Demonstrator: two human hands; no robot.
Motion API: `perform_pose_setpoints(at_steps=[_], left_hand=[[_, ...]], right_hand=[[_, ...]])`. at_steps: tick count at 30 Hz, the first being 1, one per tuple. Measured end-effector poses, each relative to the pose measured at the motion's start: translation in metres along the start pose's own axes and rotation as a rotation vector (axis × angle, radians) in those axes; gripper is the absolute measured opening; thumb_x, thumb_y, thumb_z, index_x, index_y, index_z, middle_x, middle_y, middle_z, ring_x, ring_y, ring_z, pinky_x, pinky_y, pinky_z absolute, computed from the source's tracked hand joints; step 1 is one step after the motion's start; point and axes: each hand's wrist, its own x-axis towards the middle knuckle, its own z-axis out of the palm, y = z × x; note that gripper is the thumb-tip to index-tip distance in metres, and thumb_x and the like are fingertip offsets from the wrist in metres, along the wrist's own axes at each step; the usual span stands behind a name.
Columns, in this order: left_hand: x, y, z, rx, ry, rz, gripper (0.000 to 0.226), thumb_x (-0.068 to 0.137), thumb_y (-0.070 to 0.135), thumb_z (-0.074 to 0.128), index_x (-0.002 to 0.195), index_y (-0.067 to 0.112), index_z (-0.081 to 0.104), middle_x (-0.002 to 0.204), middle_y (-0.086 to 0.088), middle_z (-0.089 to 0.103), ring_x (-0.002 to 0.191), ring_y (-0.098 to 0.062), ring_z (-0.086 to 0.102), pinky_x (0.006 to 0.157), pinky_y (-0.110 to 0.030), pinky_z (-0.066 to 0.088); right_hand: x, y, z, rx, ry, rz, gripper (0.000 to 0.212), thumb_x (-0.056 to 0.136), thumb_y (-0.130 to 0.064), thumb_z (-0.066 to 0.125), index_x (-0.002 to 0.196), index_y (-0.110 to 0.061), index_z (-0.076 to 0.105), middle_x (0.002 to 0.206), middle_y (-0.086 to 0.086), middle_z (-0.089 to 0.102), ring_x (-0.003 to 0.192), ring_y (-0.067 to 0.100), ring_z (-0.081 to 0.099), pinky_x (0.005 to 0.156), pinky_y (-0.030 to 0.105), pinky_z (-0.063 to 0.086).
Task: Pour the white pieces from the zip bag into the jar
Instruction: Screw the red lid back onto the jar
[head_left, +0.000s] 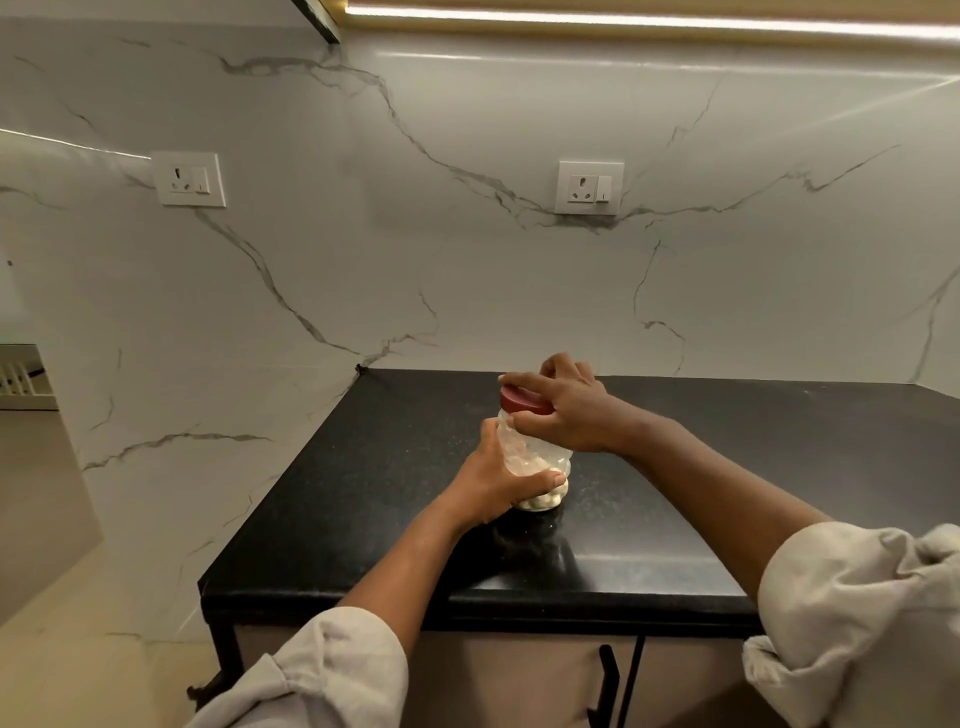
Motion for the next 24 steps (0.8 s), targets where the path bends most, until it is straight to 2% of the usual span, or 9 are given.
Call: perform_pose_setpoints(at_steps=[2,5,9,12,17,20,22,24], left_hand=[[0.0,0.0,0.001,-0.004,0.002,0.001,0.094,0.067,0.053,0.082,0.136,0.032,0.022,0.129,0.008,0.05,0.117,-0.011,0.052,0.091,-0.025,0.046],[0.001,0.0,0.001,-0.001,0.004,0.0,0.094,0.068,0.052,0.082,0.137,0.032,0.021,0.13,0.007,0.049,0.118,-0.012,0.051,0.091,-0.025,0.045],[0.002,-0.001,0.001,0.009,0.009,0.0,0.095,0.068,0.053,0.082,0.137,0.032,0.02,0.13,0.007,0.048,0.118,-0.013,0.051,0.092,-0.027,0.045],[0.002,-0.001,0.002,0.022,0.017,-0.009,0.094,0.067,0.054,0.081,0.137,0.032,0.021,0.128,0.008,0.049,0.118,-0.013,0.051,0.093,-0.028,0.044],[0.001,0.004,0.002,0.063,0.029,-0.014,0.094,0.067,0.056,0.081,0.137,0.031,0.023,0.122,0.01,0.052,0.113,-0.012,0.052,0.089,-0.024,0.041],[-0.002,0.007,0.003,0.08,0.046,-0.02,0.09,0.065,0.058,0.08,0.131,0.033,0.025,0.111,0.018,0.051,0.108,-0.009,0.053,0.077,-0.013,0.038],[-0.003,0.01,0.002,0.096,0.054,-0.018,0.092,0.064,0.06,0.08,0.132,0.034,0.025,0.105,0.024,0.049,0.1,-0.003,0.051,0.071,-0.008,0.035],[-0.003,0.01,-0.001,0.092,0.047,-0.015,0.095,0.06,0.062,0.082,0.133,0.034,0.026,0.106,0.024,0.051,0.101,-0.001,0.052,0.075,-0.01,0.039]], right_hand=[[-0.003,0.0,0.006,-0.039,0.052,-0.021,0.059,0.09,-0.061,0.046,0.145,-0.047,0.03,0.131,0.002,0.036,0.123,0.024,0.029,0.105,0.041,0.032],[-0.003,0.0,0.005,-0.048,0.027,-0.049,0.06,0.092,-0.061,0.041,0.148,-0.046,0.025,0.139,0.001,0.039,0.127,0.023,0.031,0.105,0.041,0.033],[-0.003,0.0,0.006,-0.061,0.034,-0.045,0.059,0.092,-0.063,0.039,0.147,-0.047,0.025,0.138,0.0,0.041,0.127,0.022,0.034,0.104,0.042,0.037],[-0.002,-0.002,0.006,-0.167,0.032,-0.031,0.059,0.091,-0.067,0.033,0.146,-0.048,0.023,0.137,0.001,0.042,0.126,0.024,0.036,0.102,0.043,0.035],[0.002,-0.012,-0.006,-0.279,-0.079,0.027,0.062,0.088,-0.073,0.027,0.144,-0.047,0.018,0.135,0.012,0.042,0.121,0.032,0.044,0.092,0.044,0.041],[0.004,-0.022,-0.008,-0.381,-0.125,0.108,0.065,0.087,-0.075,0.026,0.144,-0.046,0.017,0.134,0.016,0.043,0.113,0.036,0.053,0.078,0.039,0.042],[0.006,-0.031,-0.013,-0.366,-0.179,0.155,0.065,0.089,-0.071,0.031,0.146,-0.042,0.02,0.137,0.016,0.041,0.112,0.035,0.053,0.078,0.039,0.042],[0.012,-0.037,-0.027,-0.218,-0.308,0.176,0.065,0.09,-0.063,0.045,0.146,-0.038,0.025,0.137,0.012,0.041,0.105,0.028,0.053,0.076,0.031,0.041]])
